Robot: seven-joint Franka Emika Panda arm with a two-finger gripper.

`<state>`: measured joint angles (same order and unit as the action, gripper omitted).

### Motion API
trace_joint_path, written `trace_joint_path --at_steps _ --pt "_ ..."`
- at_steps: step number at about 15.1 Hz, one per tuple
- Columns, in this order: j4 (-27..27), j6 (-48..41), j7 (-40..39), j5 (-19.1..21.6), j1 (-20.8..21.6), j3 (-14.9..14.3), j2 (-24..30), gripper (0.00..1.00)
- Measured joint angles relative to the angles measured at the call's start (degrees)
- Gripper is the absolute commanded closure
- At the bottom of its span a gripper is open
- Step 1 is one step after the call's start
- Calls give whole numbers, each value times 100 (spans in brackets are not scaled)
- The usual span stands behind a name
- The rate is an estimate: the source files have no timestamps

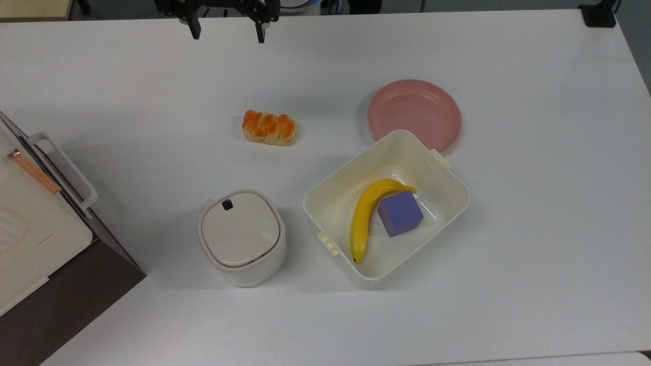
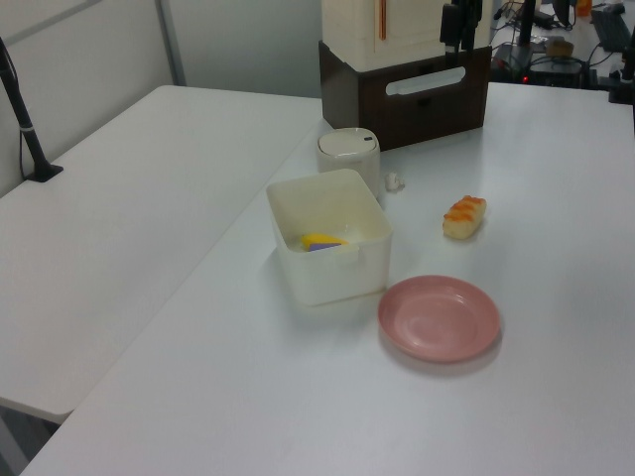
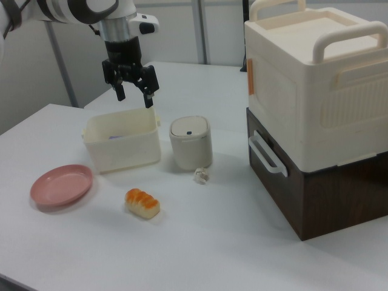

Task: Put the bread on a plate

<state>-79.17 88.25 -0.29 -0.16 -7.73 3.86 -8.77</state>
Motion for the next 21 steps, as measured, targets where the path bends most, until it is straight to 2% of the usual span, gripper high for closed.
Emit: trace_joint_path --at_steps 5,8,12,15,21 --pt "-198 53 -71 -56 37 7 -62 0" --pt "-487 592 -48 -142 56 206 -189 0" --pt "-1422 1722 501 -824 83 589 -268 0" --pt "-2213 2395 721 -1255 124 683 -211 0" --pt "-3073 2466 608 -2138 260 696 -77 0"
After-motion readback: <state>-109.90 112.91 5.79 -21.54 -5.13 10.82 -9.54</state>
